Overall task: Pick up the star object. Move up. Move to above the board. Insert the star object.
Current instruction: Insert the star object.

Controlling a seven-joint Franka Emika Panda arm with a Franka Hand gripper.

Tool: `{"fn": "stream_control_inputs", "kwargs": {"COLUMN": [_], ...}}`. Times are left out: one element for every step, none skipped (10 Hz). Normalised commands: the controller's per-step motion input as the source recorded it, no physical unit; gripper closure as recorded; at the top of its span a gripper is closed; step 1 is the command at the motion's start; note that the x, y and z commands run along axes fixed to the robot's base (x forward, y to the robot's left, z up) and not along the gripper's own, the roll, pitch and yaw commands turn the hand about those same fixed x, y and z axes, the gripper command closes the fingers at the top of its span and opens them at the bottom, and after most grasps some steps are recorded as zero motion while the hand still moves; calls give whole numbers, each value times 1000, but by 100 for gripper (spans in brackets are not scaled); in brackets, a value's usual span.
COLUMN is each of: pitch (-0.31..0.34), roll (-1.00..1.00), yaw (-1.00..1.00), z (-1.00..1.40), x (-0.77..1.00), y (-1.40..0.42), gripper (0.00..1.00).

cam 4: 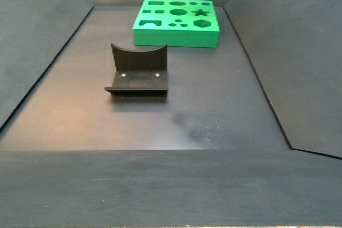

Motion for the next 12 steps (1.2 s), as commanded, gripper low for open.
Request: {"fn": "stream_control_inputs", "kwargs": {"pitch": [0, 0, 0, -14, -20, 0, 0, 0, 0, 0, 0, 0], "roll": [179, 130, 6, -60, -39, 13, 11, 0, 0, 0, 0, -34], "yaw": [-537, -566, -337, -20, -34, -443, -723, -817, -929, -943, -451, 0], "z": [-480, -491, -437, -306, -326, -377, -420, -426, -443, -426, -174, -83], "x": [0, 0, -111, -3, -9, 0, 0, 0, 0, 0, 0, 0], "y": [-417, -326, -203, -111, -171, -309, -303, -274, -203, -157, 0, 20], "gripper": [100, 100, 100, 100, 100, 100, 100, 100, 100, 100, 100, 100]}}
